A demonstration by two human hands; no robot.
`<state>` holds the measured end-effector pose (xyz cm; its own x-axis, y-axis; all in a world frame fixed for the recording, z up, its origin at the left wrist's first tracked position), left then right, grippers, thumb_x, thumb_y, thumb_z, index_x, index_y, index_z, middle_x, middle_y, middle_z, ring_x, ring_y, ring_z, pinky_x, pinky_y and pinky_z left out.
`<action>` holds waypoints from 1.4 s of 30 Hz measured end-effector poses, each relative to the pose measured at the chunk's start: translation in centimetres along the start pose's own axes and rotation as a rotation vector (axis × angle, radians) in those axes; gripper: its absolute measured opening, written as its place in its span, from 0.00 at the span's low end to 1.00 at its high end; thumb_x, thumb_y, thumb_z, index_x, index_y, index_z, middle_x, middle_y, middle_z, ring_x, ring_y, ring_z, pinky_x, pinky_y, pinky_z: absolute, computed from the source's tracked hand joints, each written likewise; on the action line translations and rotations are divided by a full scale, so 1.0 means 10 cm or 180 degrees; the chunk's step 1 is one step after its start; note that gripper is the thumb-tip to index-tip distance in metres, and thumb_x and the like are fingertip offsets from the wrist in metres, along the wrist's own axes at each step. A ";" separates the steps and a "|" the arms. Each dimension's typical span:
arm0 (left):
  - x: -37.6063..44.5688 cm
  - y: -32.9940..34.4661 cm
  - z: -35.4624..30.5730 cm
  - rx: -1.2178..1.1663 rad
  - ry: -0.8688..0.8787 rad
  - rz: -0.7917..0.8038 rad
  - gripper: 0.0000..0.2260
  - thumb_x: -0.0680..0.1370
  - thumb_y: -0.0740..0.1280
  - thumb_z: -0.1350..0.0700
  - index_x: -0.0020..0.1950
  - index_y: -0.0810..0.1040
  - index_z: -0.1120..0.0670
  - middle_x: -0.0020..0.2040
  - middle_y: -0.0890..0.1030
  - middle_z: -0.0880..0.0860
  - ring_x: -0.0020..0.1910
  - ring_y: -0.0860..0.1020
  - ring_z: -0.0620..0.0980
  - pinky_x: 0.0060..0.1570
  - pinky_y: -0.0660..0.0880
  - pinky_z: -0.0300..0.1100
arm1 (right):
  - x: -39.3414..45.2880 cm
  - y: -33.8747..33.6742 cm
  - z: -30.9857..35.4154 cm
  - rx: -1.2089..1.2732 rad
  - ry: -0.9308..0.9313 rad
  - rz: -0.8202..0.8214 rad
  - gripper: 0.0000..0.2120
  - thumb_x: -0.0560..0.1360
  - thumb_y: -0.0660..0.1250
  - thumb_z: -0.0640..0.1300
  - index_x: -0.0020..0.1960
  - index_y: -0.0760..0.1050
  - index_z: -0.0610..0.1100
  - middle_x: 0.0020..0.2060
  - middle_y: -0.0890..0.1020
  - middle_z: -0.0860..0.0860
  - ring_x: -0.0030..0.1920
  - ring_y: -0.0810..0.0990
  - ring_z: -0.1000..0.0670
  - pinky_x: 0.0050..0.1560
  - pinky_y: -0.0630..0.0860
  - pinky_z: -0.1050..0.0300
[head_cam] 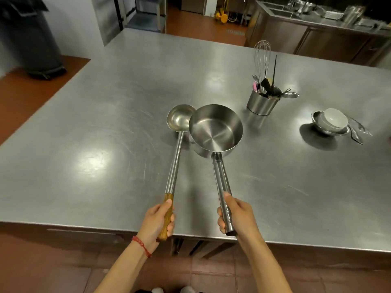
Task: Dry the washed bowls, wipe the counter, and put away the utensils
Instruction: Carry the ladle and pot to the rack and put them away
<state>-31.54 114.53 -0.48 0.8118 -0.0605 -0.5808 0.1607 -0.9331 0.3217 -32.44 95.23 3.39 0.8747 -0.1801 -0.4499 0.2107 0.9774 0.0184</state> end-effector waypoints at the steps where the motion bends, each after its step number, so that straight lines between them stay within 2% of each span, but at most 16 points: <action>1: -0.04 0.00 -0.01 -0.0096 0.0042 -0.0056 0.11 0.79 0.59 0.55 0.40 0.70 0.60 0.21 0.71 0.51 0.14 0.65 0.45 0.14 0.63 0.31 | 0.02 0.00 0.04 -0.0018 0.0012 0.0099 0.17 0.77 0.62 0.50 0.33 0.72 0.42 0.23 0.74 0.46 0.19 0.70 0.47 0.21 0.68 0.61; 6: -0.29 -0.05 -0.07 -0.0574 0.0341 -0.0548 0.11 0.79 0.59 0.56 0.40 0.70 0.60 0.20 0.71 0.52 0.13 0.65 0.46 0.14 0.61 0.30 | 0.10 0.07 0.14 -0.0142 0.0179 0.0594 0.14 0.77 0.62 0.49 0.41 0.73 0.38 0.23 0.74 0.46 0.19 0.70 0.47 0.19 0.67 0.61; 11: -0.61 -0.31 -0.13 -0.1004 0.0556 -0.1065 0.10 0.79 0.59 0.56 0.41 0.70 0.61 0.20 0.70 0.52 0.14 0.64 0.46 0.14 0.62 0.30 | 0.13 0.35 0.22 -0.0424 0.0244 0.1067 0.14 0.77 0.61 0.49 0.41 0.73 0.38 0.23 0.75 0.46 0.19 0.70 0.48 0.19 0.67 0.61; 16: -0.98 -0.79 -0.14 -0.1277 0.0791 -0.1648 0.11 0.80 0.58 0.57 0.40 0.70 0.62 0.20 0.70 0.52 0.13 0.64 0.46 0.15 0.61 0.30 | 0.01 0.94 0.20 -0.0688 0.0289 0.1647 0.15 0.77 0.62 0.49 0.39 0.73 0.38 0.22 0.75 0.47 0.19 0.70 0.49 0.18 0.68 0.59; 24: -1.53 -1.95 -0.16 -0.1779 0.1197 -0.2382 0.11 0.80 0.58 0.58 0.39 0.69 0.62 0.19 0.70 0.52 0.13 0.64 0.46 0.14 0.61 0.29 | -0.39 2.37 -0.16 -0.0918 0.0328 0.2507 0.18 0.78 0.61 0.45 0.32 0.69 0.38 0.21 0.72 0.45 0.16 0.69 0.49 0.16 0.66 0.63; 33: -2.23 -3.64 -0.37 -0.1917 0.1379 -0.3008 0.11 0.79 0.59 0.57 0.40 0.70 0.61 0.21 0.71 0.52 0.14 0.65 0.46 0.14 0.62 0.31 | -1.11 4.29 -0.59 -0.1242 0.0488 0.3161 0.16 0.75 0.64 0.49 0.36 0.75 0.38 0.23 0.75 0.44 0.18 0.70 0.48 0.18 0.68 0.62; 37: -2.40 -4.28 -0.47 -0.1967 0.1382 -0.3200 0.11 0.79 0.59 0.57 0.39 0.70 0.61 0.20 0.71 0.51 0.14 0.65 0.46 0.14 0.62 0.30 | -1.30 4.95 -0.67 -0.1402 0.0530 0.3323 0.17 0.75 0.64 0.51 0.38 0.74 0.37 0.24 0.75 0.45 0.19 0.71 0.48 0.19 0.69 0.60; 42: -2.35 -4.99 -0.74 -0.2073 0.1472 -0.3307 0.11 0.79 0.59 0.57 0.39 0.70 0.60 0.20 0.71 0.51 0.14 0.66 0.45 0.14 0.62 0.30 | -1.31 5.83 -0.67 -0.1628 0.0502 0.3453 0.19 0.76 0.63 0.50 0.34 0.73 0.36 0.22 0.74 0.44 0.18 0.70 0.47 0.18 0.68 0.60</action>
<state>-54.46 165.17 2.63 0.2409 0.8269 -0.5082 0.9586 -0.1209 0.2577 -34.56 155.31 4.35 0.4193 0.7413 -0.5241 -0.8278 0.5492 0.1146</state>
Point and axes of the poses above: each hand's wrist, its own x-axis towards the middle knuckle, its own y-axis out of the palm, z = x × y, the point moved 1 cm from there along x, towards the middle knuckle
